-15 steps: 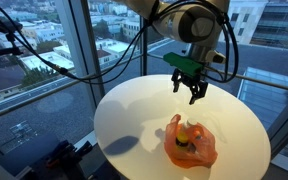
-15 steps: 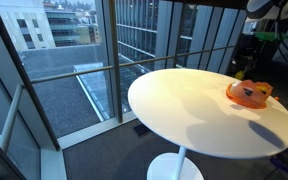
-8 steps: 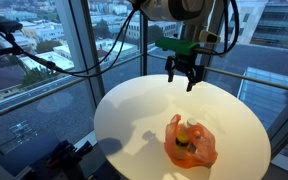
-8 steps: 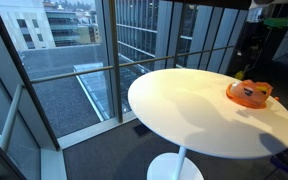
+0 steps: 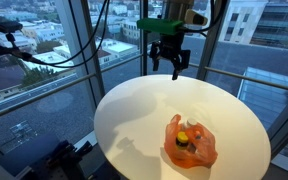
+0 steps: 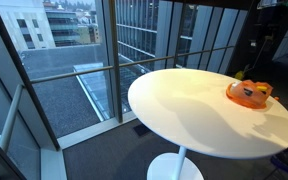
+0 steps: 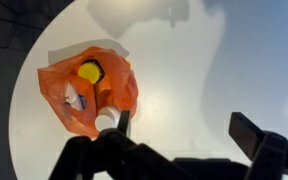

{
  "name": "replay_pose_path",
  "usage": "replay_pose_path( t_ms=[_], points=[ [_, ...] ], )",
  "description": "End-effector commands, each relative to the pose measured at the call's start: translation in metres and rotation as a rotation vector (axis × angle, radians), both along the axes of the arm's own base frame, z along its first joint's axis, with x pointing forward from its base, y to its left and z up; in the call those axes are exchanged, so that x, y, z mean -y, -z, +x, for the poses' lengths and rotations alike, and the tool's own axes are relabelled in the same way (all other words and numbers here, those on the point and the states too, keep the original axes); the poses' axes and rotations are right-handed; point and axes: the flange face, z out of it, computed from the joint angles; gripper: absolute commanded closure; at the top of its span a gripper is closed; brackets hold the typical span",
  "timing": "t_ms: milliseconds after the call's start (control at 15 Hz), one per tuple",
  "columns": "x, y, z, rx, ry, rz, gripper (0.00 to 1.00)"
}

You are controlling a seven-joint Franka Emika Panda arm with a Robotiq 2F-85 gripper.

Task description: Put the white bottle in the orange plastic bag

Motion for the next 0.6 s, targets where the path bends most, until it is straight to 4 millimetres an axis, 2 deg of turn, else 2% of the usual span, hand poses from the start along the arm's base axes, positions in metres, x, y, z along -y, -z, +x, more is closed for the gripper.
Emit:
replay_pose_path(
  t_ms=[0,200,533],
  points=[
    [-0.018,-0.027,-0.033,-0.011,-0.041,0.009,0.0],
    [-0.029,-0.039,-0.043,-0.033,-0.06,0.021,0.0],
    [-0.033,-0.037,-0.037,-0.046,-0.054,0.033,0.0]
  ],
)
